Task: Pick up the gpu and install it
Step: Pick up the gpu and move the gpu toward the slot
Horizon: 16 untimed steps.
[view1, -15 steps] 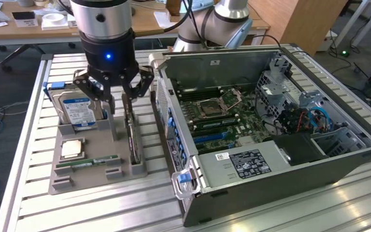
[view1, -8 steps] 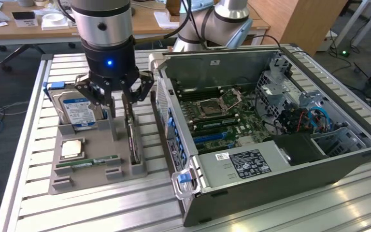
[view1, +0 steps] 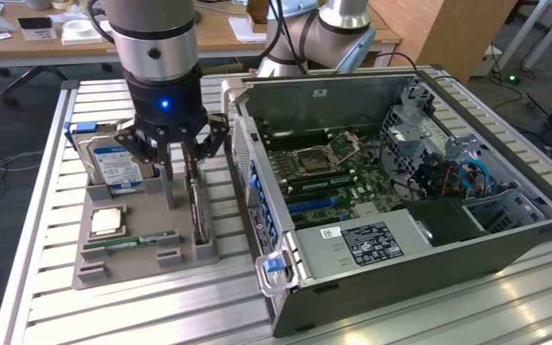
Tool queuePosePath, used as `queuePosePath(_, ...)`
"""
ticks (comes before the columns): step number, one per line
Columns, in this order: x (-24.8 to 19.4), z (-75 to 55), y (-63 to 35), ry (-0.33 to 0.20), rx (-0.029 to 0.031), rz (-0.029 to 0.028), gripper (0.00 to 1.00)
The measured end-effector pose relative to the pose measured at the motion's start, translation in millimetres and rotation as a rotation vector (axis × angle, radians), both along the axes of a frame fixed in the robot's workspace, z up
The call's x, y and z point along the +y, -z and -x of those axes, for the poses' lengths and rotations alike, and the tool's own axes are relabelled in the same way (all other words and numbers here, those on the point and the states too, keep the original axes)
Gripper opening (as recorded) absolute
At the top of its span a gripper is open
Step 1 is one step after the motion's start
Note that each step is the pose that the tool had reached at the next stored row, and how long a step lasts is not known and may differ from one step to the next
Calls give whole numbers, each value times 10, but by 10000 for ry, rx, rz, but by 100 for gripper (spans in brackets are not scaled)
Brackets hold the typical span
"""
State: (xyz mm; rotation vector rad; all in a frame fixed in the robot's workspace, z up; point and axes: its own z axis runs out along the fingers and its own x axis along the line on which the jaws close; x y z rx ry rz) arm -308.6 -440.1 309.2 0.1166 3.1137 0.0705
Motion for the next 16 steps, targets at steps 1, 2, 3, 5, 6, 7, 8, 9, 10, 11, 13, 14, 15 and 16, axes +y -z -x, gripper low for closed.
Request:
queuePosePath(1,0,0,14,0,0,0,42)
queuePosePath(2,0,0,29,0,0,-1,42)
queuePosePath(3,0,0,42,0,1,0,42)
queuePosePath(5,0,0,68,0,0,0,42)
queuePosePath(6,0,0,80,0,0,0,42)
queuePosePath(7,0,0,88,0,0,0,42)
queuePosePath(8,0,0,90,0,2,2,42)
queuePosePath(9,0,0,90,0,3,3,42)
queuePosePath(10,0,0,90,0,3,2,42)
queuePosePath(11,0,0,91,0,2,1,42)
queuePosePath(13,0,-1,93,0,-1,-19,42)
queuePosePath(14,0,-5,94,-1,-1,-30,42)
queuePosePath(15,0,-18,94,-1,-2,-33,42)
queuePosePath(16,0,-34,94,-1,0,-33,42)
